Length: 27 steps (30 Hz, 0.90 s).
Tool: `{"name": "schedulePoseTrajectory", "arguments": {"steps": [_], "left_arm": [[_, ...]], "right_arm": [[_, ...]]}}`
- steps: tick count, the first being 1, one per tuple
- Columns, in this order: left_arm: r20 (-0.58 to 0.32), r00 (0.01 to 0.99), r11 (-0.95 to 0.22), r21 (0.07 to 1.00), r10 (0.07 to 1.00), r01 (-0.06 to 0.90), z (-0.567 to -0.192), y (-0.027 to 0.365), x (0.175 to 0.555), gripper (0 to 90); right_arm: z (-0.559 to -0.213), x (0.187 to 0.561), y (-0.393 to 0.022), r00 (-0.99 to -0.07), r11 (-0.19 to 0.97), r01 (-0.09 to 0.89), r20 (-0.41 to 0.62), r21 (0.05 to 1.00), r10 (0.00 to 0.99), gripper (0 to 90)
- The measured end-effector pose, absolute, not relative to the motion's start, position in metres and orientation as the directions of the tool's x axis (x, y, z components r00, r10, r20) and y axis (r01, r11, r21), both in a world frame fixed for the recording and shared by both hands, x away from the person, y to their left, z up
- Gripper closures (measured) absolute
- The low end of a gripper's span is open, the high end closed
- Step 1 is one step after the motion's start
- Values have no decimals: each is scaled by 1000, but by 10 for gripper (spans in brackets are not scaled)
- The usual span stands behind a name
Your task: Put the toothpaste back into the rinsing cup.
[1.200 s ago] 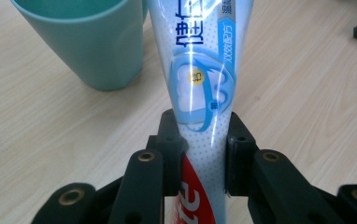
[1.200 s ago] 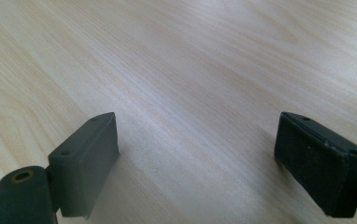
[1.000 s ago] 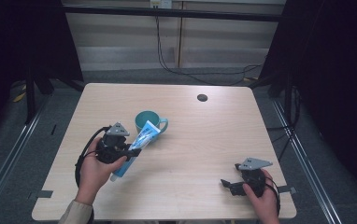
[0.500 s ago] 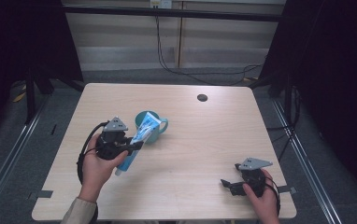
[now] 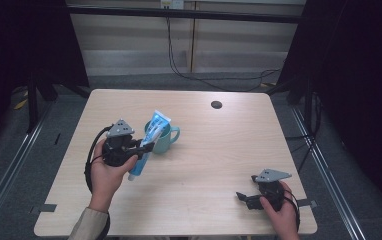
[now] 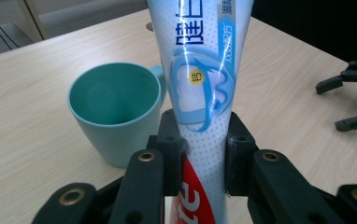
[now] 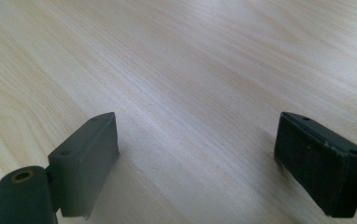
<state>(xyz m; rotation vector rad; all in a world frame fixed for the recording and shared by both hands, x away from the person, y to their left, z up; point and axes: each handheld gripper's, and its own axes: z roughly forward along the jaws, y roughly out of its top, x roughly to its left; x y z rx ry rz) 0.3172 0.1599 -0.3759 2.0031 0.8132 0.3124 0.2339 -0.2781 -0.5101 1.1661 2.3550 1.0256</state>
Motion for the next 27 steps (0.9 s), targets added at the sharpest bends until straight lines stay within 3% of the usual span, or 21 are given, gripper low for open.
{"name": "schedulePoseTrajectory", "arguments": {"steps": [27], "left_arm": [[-94, 710, -272, 882, 698, 385, -357, 149, 334, 733]], "right_arm": [[-510, 234, -278, -616, 409, 558, 30, 722, 787, 132]]}}
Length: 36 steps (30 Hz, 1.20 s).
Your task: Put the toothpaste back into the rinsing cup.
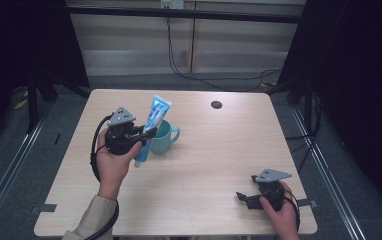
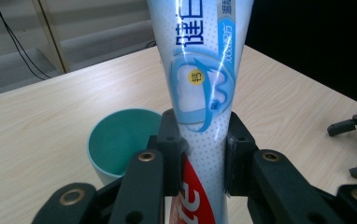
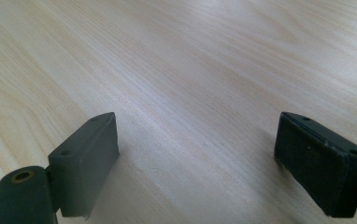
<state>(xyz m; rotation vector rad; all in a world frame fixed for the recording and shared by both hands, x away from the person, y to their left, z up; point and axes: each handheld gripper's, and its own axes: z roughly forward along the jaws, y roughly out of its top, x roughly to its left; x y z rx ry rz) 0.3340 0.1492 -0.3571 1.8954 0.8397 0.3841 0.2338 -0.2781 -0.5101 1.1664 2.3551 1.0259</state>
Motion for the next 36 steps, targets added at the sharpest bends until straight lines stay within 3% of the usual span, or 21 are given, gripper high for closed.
{"name": "schedulePoseTrajectory", "arguments": {"steps": [36], "left_arm": [[-90, 681, -207, 917, 727, 342, -346, 133, 364, 732]], "right_arm": [[-510, 234, -278, -616, 410, 558, 30, 722, 787, 132]]}}
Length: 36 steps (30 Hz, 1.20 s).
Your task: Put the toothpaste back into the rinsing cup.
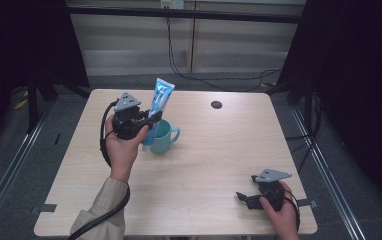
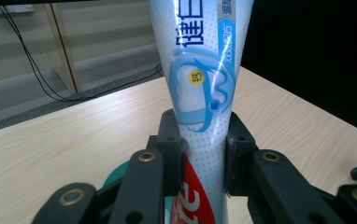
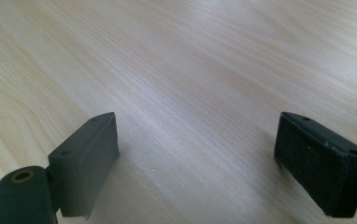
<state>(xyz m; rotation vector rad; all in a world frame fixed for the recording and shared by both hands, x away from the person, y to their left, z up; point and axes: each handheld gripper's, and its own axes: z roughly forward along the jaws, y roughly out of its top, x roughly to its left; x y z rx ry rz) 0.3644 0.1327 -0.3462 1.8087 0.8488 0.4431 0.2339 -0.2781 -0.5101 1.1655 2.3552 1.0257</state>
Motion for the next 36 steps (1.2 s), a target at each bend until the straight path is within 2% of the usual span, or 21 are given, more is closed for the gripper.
{"name": "schedulePoseTrajectory", "arguments": {"steps": [36], "left_arm": [[-110, 664, -171, 924, 740, 343, -348, 120, 395, 731]], "right_arm": [[-510, 234, -278, -619, 412, 555, 27, 723, 785, 131]]}}
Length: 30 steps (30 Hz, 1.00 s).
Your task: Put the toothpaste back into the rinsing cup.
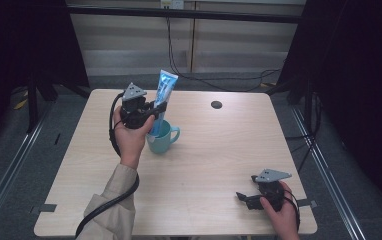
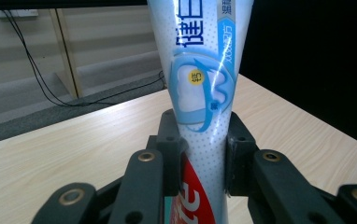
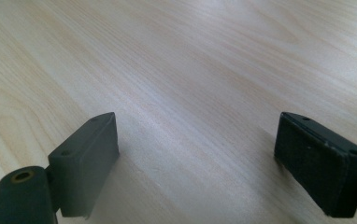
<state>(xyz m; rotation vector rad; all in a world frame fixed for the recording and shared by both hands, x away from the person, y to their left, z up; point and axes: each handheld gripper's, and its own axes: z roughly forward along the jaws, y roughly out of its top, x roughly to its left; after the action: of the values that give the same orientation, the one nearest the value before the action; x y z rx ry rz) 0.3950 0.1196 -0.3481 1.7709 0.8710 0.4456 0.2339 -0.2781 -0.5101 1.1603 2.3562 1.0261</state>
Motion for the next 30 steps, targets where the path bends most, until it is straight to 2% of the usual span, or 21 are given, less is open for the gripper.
{"name": "schedulePoseTrajectory", "arguments": {"steps": [30], "left_arm": [[-105, 649, -156, 930, 753, 333, -354, 115, 418, 729]], "right_arm": [[-510, 234, -278, -622, 415, 552, 26, 723, 782, 132]]}}
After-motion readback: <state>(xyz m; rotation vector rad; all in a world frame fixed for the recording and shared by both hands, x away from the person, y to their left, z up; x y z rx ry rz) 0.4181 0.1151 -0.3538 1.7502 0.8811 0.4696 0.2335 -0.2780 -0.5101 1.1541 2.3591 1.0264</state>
